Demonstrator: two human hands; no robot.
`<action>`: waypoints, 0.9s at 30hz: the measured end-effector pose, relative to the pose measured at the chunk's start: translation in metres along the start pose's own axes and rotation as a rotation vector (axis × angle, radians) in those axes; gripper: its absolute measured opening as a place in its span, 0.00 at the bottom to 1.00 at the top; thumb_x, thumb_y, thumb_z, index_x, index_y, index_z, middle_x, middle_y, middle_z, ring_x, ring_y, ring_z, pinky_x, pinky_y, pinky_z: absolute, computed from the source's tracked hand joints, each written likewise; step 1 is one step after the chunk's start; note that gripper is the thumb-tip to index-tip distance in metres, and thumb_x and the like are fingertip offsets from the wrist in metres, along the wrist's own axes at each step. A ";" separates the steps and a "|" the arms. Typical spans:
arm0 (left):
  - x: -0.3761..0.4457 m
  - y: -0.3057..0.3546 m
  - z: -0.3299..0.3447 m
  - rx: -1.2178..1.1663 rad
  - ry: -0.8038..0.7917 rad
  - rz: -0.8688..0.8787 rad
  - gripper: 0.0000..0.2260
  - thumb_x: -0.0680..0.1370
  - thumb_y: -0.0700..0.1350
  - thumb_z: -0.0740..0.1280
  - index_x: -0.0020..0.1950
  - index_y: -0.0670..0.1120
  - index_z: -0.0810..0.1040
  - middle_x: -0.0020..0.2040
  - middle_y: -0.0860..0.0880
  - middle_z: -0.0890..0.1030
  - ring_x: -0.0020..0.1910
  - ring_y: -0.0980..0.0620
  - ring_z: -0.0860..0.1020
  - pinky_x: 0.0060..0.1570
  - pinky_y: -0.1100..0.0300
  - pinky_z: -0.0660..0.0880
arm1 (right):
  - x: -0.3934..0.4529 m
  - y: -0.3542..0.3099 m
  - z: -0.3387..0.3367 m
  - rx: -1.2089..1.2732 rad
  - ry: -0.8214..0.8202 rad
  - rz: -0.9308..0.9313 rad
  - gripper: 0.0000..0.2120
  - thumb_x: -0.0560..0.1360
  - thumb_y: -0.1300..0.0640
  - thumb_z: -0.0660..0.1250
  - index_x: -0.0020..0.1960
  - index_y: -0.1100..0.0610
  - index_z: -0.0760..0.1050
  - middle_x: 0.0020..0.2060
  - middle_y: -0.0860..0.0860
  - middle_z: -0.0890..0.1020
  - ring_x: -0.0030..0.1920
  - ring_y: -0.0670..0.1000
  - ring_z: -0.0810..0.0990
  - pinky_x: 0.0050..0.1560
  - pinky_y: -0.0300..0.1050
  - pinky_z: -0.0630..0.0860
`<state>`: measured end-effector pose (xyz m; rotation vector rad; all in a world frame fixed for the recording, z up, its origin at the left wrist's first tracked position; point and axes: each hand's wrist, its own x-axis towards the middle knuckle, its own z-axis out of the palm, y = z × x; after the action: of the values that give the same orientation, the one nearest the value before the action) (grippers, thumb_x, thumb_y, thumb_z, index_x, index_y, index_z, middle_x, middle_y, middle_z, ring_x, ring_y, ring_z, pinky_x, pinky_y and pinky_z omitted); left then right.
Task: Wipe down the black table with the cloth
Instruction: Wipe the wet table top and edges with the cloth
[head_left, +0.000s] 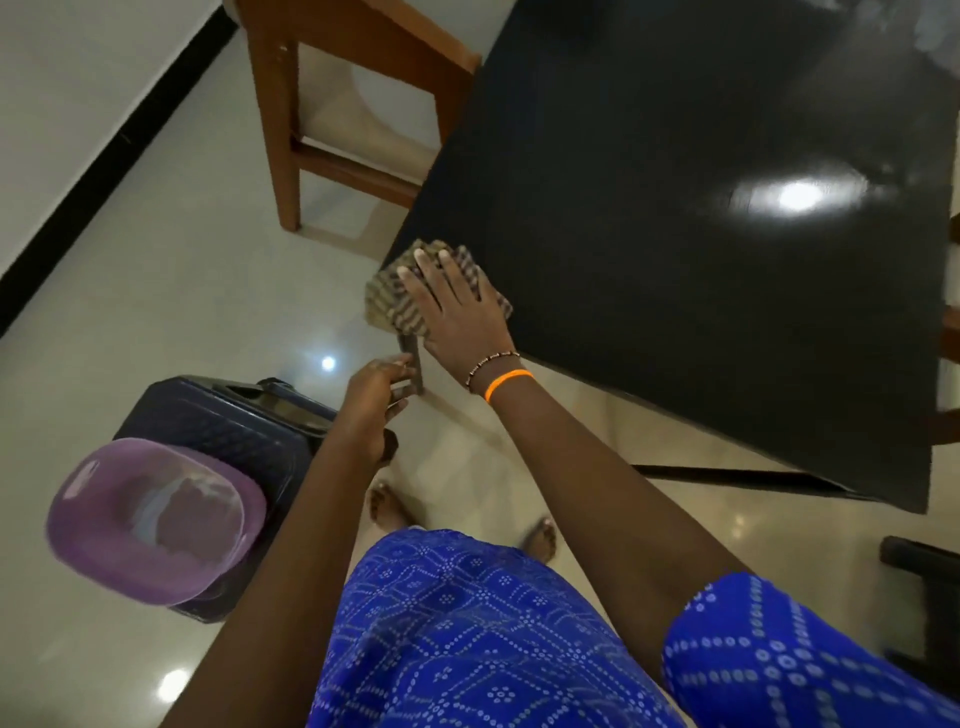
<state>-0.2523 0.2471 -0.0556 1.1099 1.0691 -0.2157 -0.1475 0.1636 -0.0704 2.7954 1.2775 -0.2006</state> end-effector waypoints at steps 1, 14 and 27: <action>-0.007 -0.004 0.012 0.029 -0.014 0.007 0.13 0.79 0.40 0.56 0.60 0.45 0.75 0.49 0.50 0.78 0.50 0.51 0.76 0.49 0.61 0.71 | -0.018 0.017 0.003 0.006 0.004 0.011 0.33 0.75 0.53 0.57 0.77 0.52 0.48 0.77 0.55 0.52 0.77 0.58 0.50 0.73 0.61 0.53; -0.094 -0.088 0.217 0.529 -0.456 0.085 0.10 0.79 0.41 0.58 0.58 0.45 0.75 0.52 0.48 0.77 0.46 0.53 0.75 0.48 0.60 0.70 | -0.309 0.245 0.031 -0.127 0.131 0.198 0.39 0.62 0.53 0.73 0.71 0.56 0.65 0.70 0.58 0.70 0.70 0.60 0.68 0.67 0.61 0.66; -0.134 -0.123 0.285 0.692 -0.593 0.150 0.08 0.80 0.42 0.57 0.54 0.49 0.75 0.53 0.50 0.77 0.49 0.52 0.75 0.52 0.58 0.69 | -0.445 0.321 0.061 0.265 0.188 0.744 0.38 0.65 0.64 0.71 0.73 0.56 0.62 0.71 0.58 0.67 0.68 0.62 0.68 0.63 0.58 0.71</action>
<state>-0.2301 -0.0884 -0.0168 1.5965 0.3672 -0.7827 -0.1988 -0.3856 -0.0661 3.3441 0.1590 -0.0642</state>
